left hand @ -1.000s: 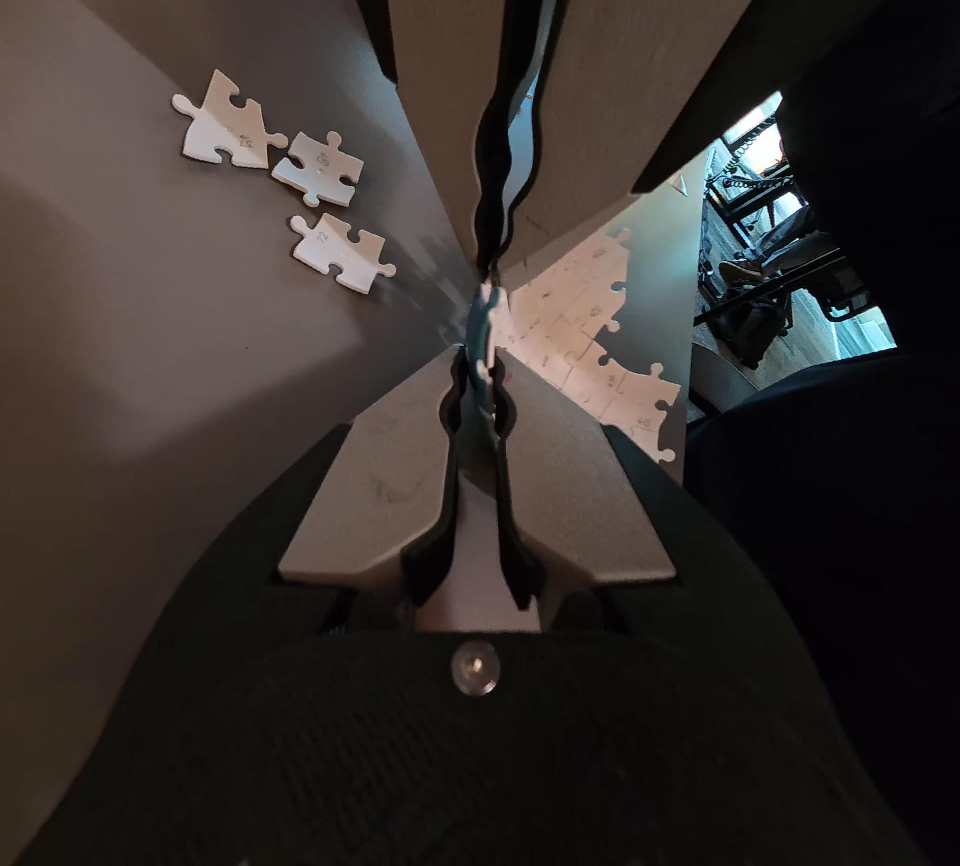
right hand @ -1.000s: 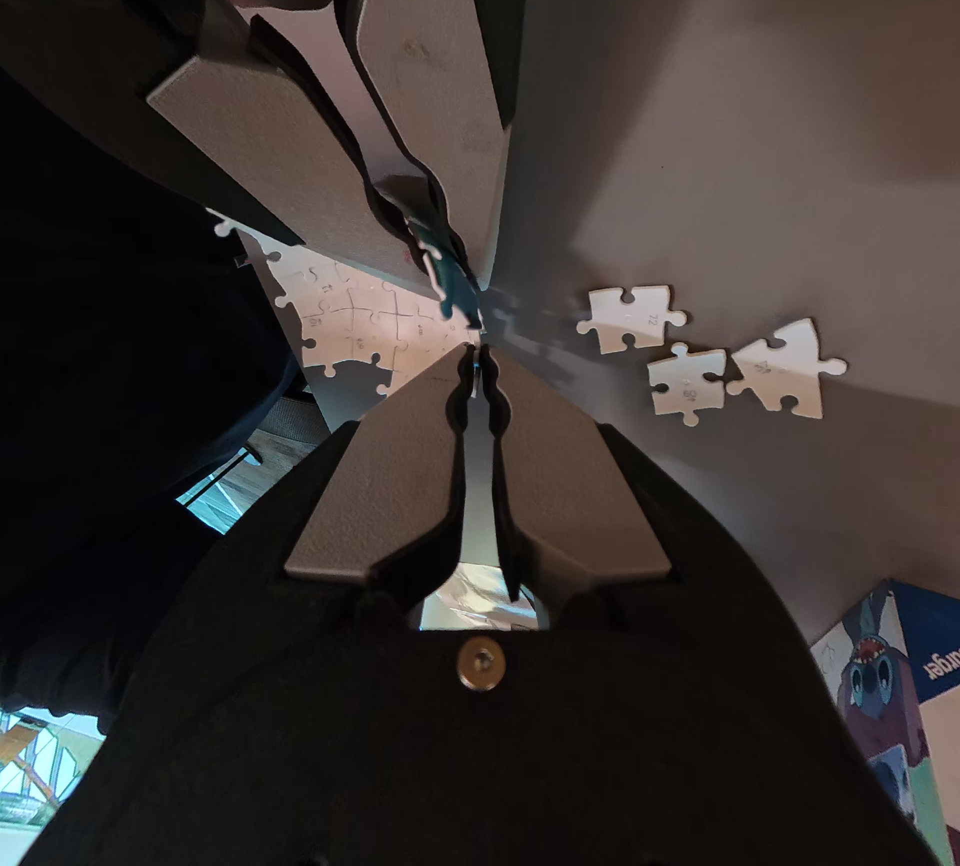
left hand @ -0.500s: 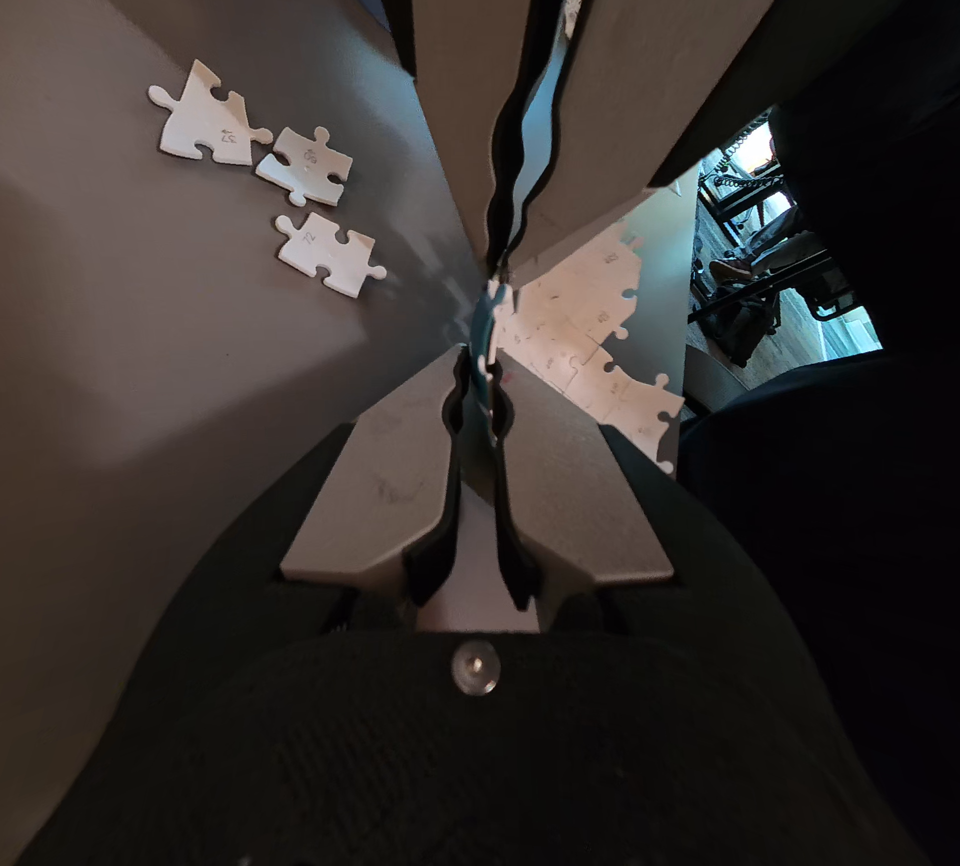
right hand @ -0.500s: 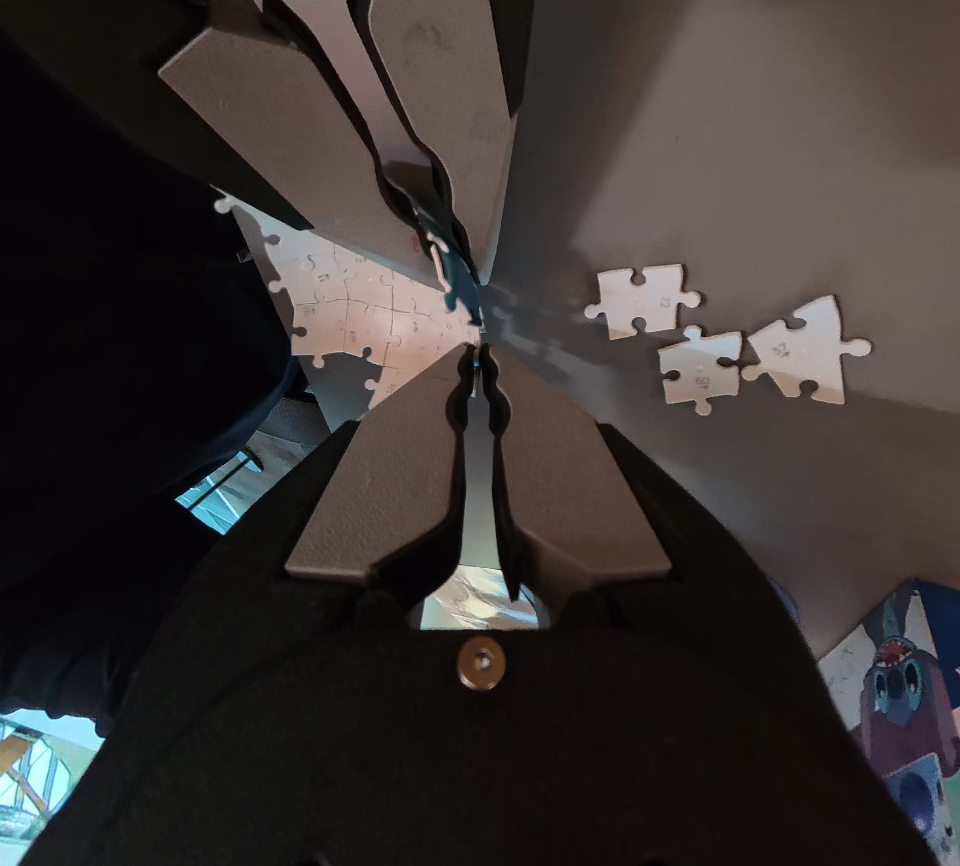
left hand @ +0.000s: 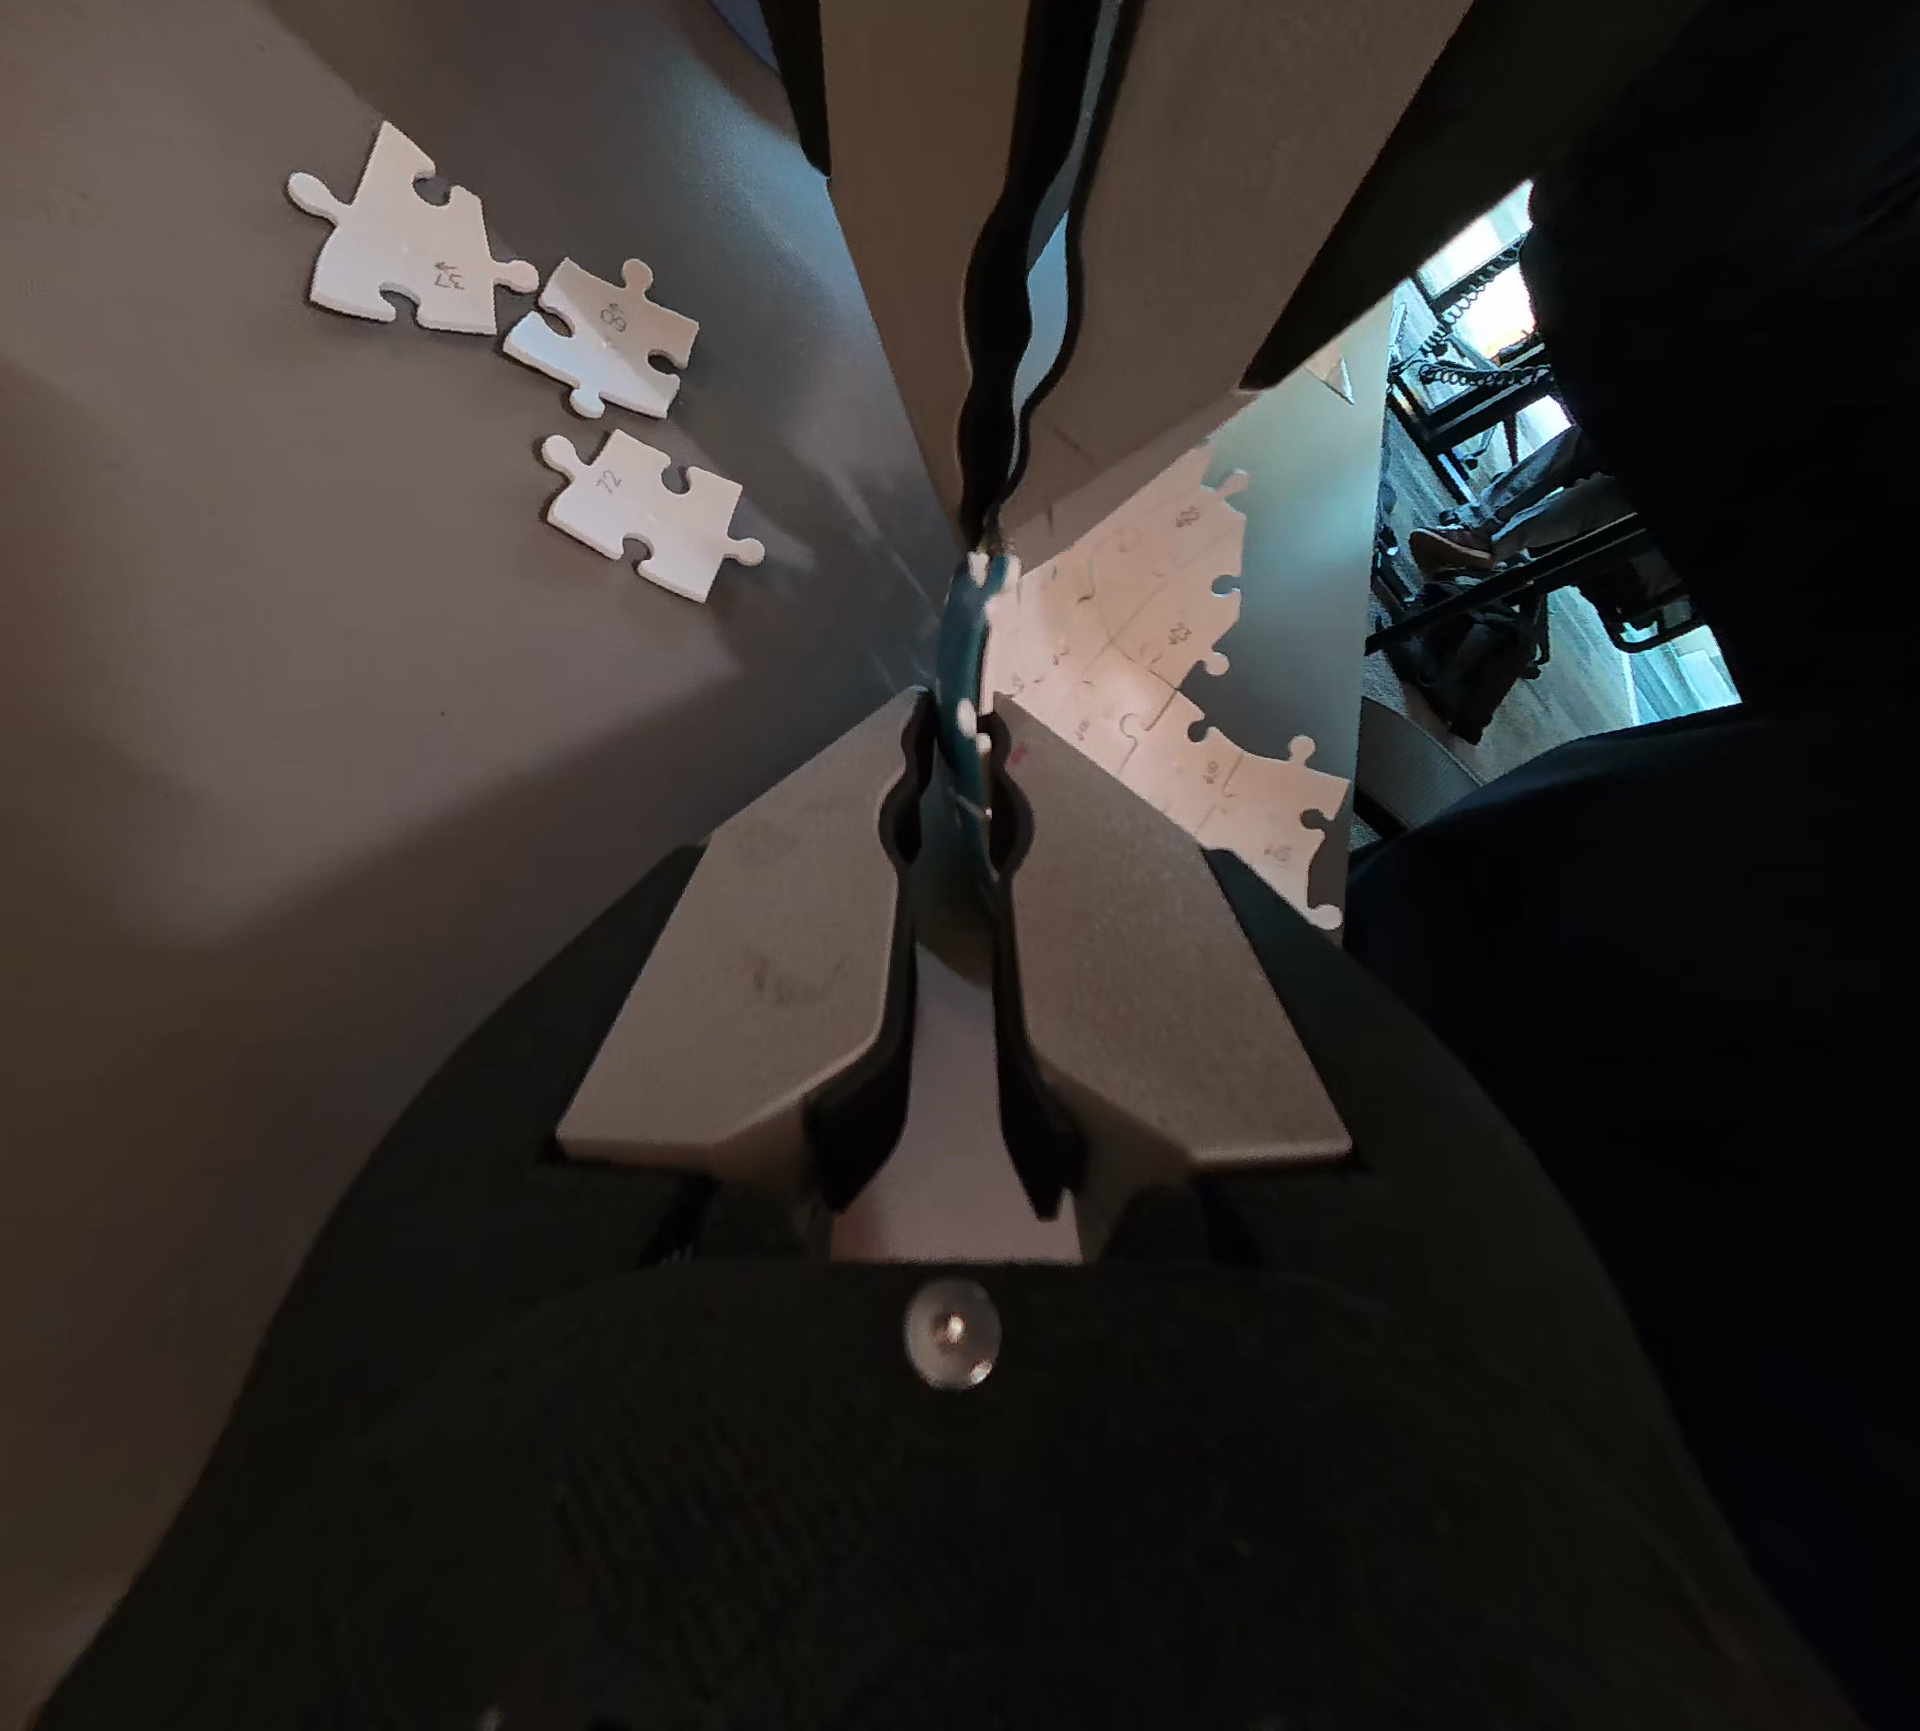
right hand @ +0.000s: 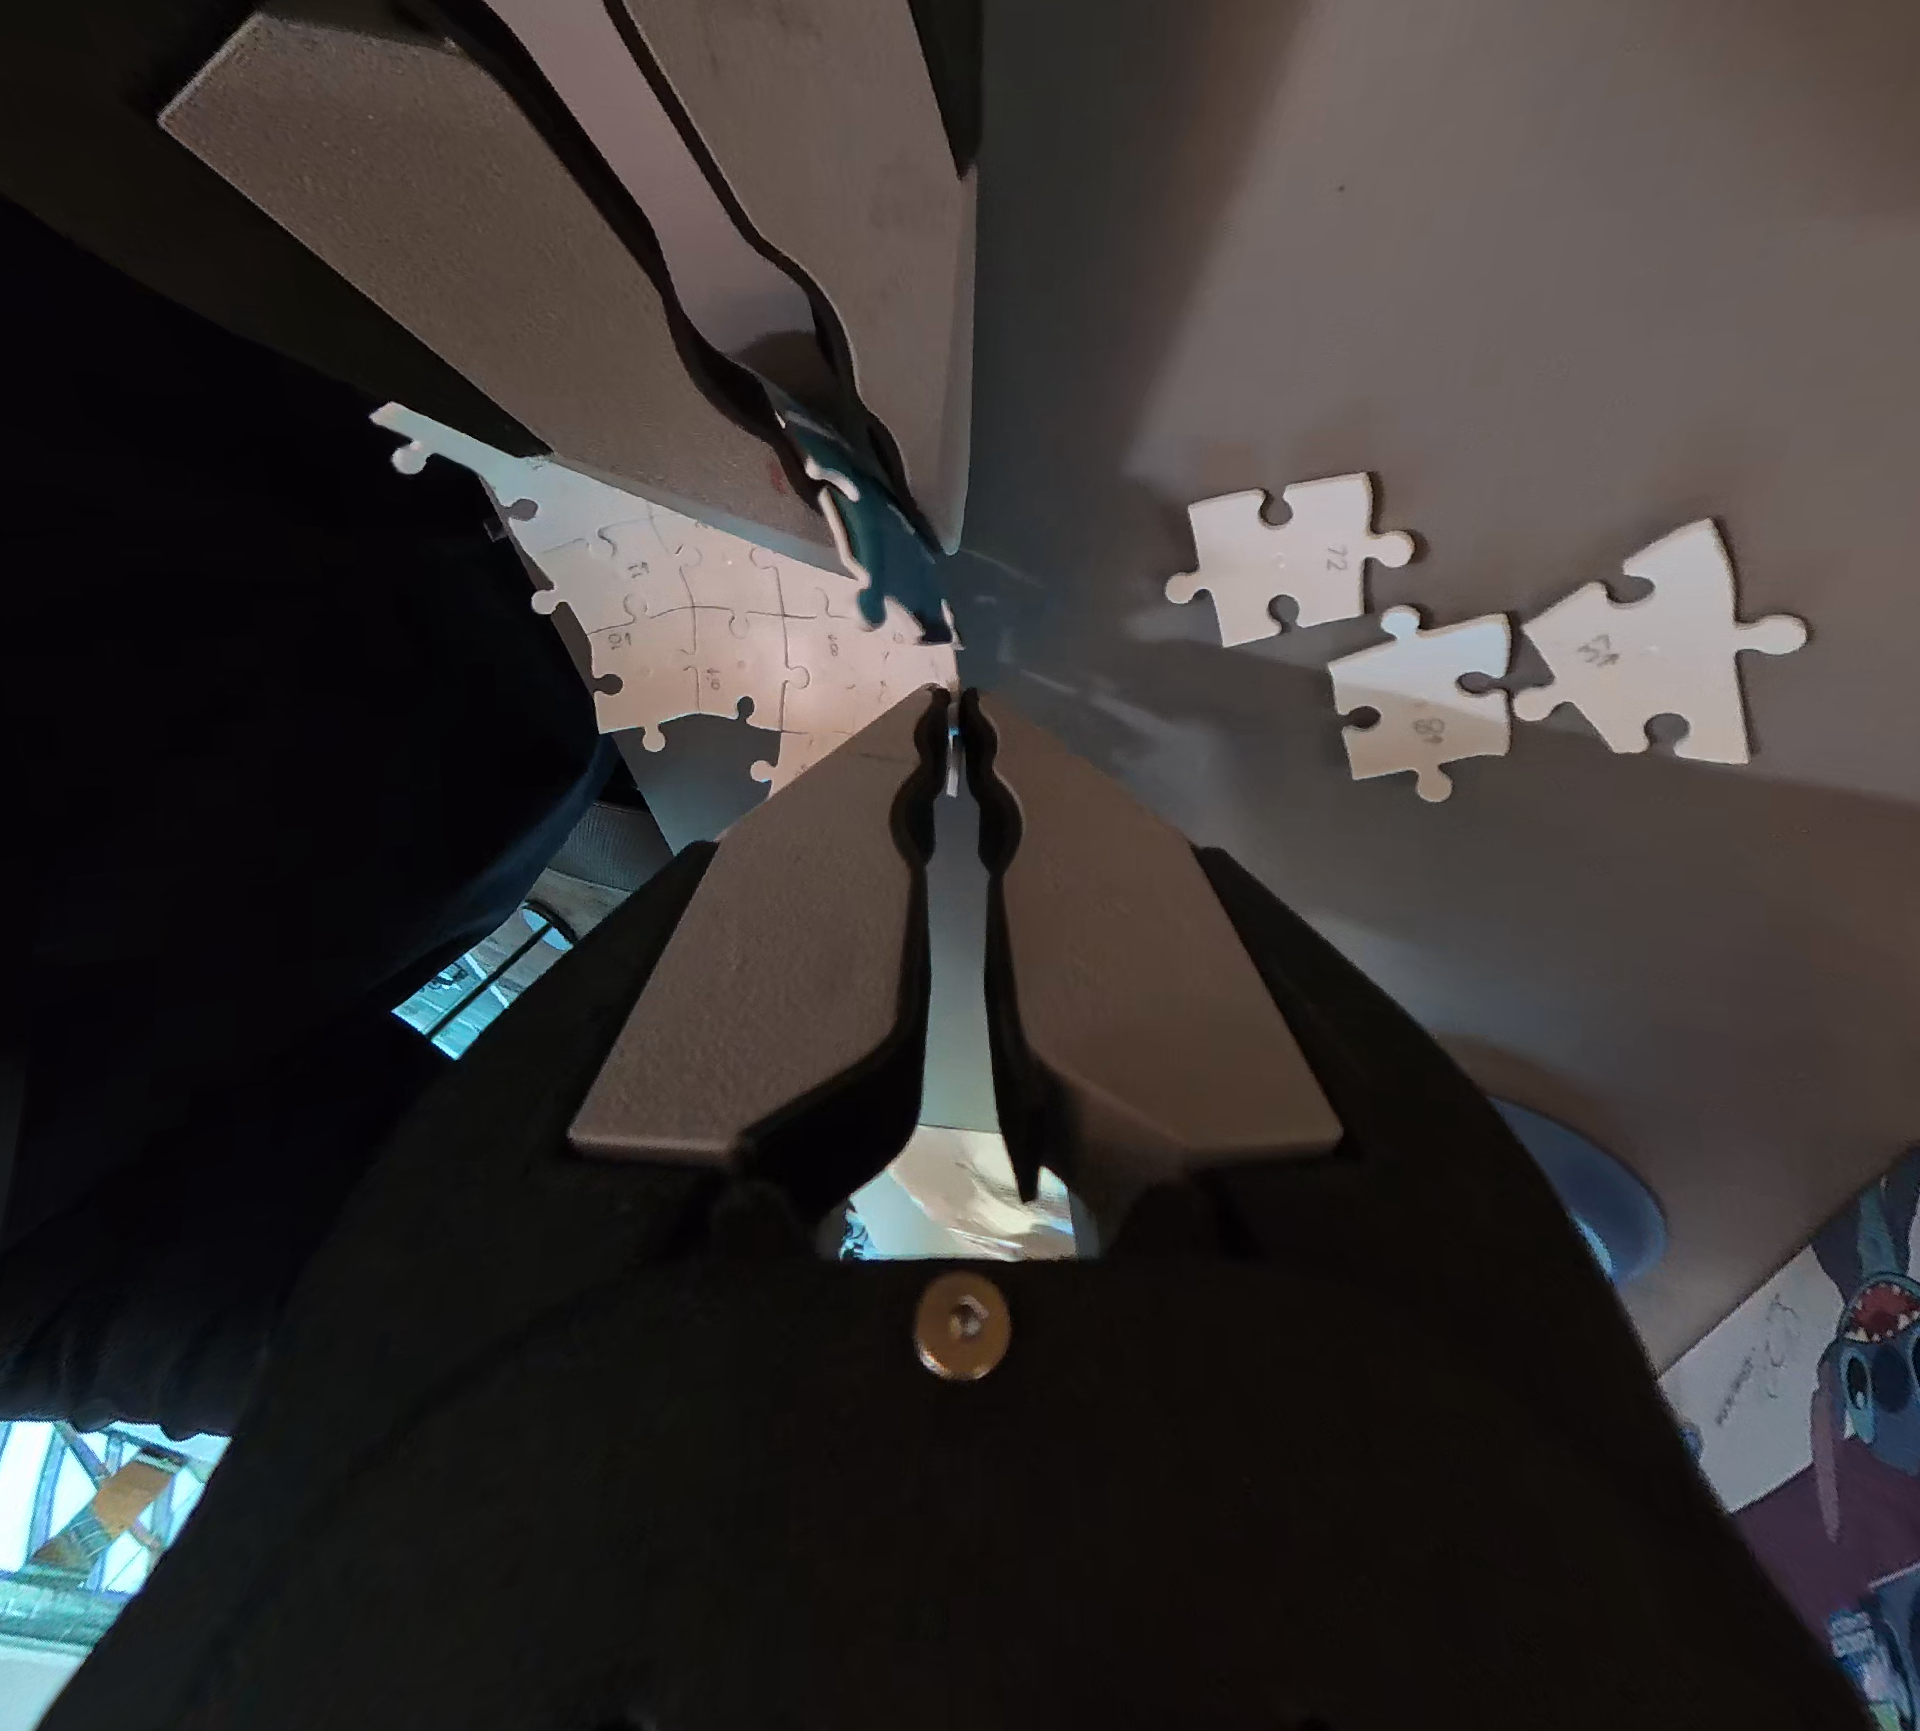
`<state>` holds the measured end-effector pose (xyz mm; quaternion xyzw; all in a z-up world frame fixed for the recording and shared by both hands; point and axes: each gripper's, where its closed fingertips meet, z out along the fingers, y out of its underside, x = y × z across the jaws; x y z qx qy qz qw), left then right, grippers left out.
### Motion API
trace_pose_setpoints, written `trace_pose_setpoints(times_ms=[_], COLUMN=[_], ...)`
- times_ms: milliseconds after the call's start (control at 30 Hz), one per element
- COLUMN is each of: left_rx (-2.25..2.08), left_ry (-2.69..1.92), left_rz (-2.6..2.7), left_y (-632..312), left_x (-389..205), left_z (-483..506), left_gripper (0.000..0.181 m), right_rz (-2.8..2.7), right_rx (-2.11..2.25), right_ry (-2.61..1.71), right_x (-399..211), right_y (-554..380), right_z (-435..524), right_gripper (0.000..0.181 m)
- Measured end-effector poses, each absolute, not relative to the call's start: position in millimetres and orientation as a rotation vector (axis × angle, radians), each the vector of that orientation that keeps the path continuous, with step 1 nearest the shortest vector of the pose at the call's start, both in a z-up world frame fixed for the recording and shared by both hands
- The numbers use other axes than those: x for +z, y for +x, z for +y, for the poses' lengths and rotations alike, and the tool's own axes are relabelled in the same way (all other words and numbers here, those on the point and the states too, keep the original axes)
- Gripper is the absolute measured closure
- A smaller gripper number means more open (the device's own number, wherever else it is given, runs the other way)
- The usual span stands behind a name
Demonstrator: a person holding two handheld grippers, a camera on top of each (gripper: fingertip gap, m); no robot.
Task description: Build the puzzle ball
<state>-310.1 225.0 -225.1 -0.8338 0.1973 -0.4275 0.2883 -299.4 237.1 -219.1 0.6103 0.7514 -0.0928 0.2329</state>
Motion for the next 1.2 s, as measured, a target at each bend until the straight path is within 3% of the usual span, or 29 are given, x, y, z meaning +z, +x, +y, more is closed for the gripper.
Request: trace_pose_setpoints(times_ms=[767, 933, 1200], left_rx=[-1.254, -1.224, -1.21], left_ry=[-2.236, -2.236, -2.274], left_rz=[0.558, 0.565, 0.574], left_y=[-297.4, -298.6, -297.4], left_x=[-221.3, -220.4, -222.2], left_z=[219.6, 223.6, 223.5], left_gripper=[0.156, 0.169, 0.17], right_rz=[2.074, 2.074, 2.073], right_rx=[-0.292, -0.311, -0.345], right_ry=[1.687, 1.69, 1.697], right_x=[-221.5, -219.8, -220.1], right_y=[-297.1, -295.6, -293.9], right_z=[234.5, 233.9, 233.4], right_gripper=[0.181, 0.181, 0.181])
